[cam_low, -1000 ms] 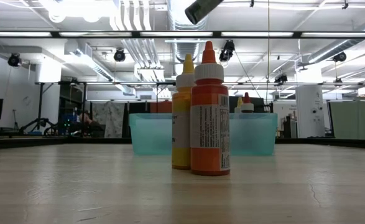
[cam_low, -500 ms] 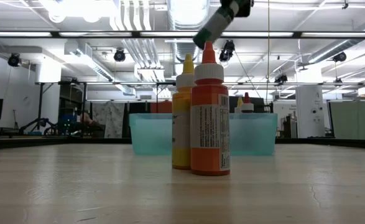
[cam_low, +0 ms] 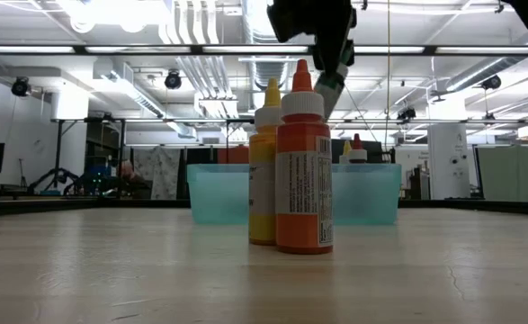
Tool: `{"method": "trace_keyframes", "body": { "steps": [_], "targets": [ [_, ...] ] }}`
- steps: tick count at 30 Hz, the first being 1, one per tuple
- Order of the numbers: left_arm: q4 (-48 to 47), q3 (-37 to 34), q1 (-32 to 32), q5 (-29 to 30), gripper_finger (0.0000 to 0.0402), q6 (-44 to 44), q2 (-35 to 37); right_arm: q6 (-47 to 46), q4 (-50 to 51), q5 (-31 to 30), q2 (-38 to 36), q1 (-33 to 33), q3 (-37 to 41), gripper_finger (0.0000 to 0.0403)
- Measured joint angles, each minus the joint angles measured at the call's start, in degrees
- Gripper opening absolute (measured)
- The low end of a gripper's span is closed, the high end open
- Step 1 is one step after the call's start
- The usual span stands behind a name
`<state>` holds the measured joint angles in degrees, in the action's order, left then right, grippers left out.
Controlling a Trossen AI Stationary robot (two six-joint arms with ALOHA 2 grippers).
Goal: Pick & Place food coloring
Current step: Put the big green food coloring bottle into the green container
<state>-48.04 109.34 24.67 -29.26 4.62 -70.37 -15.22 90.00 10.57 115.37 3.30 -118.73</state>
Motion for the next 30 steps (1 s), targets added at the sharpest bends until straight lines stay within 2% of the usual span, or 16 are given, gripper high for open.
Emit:
{"method": "trace_keyframes", "body": {
  "steps": [23,30],
  "targets": [
    [-0.97,-3.76,-0.01,0.00,0.0247,-0.06,-0.02,3.45,0.02,-0.17,0.52,1.58,14.13,0.0106],
    [0.56,-3.96,0.00,0.00,0.0247,0.03,-0.04,3.00,0.00,-0.37,0.52,1.65,15.10,0.0106]
  ]
}}
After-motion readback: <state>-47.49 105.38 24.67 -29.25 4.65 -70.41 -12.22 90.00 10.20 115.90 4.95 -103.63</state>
